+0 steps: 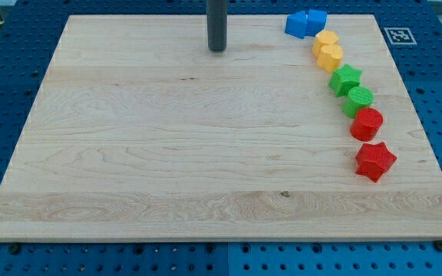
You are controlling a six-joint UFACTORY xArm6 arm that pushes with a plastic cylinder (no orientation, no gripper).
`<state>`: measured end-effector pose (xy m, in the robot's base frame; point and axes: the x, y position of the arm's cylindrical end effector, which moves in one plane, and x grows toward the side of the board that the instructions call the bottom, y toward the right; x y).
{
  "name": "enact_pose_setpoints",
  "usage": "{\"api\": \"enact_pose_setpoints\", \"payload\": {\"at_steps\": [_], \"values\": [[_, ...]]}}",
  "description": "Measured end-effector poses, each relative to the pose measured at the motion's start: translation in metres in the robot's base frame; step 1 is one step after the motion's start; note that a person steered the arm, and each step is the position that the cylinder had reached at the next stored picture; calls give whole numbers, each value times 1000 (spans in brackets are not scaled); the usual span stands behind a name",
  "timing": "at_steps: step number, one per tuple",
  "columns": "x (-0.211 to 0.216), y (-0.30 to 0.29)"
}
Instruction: Push the blue cube right a bit
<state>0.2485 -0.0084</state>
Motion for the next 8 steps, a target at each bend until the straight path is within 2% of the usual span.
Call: {"api": "enact_pose_setpoints", "payload": {"at_steps": [1,2,3,5,6,8], "values": [[-41,12],[-41,17],[-46,54],[-56,81],[-47,87],[-55,88]]}}
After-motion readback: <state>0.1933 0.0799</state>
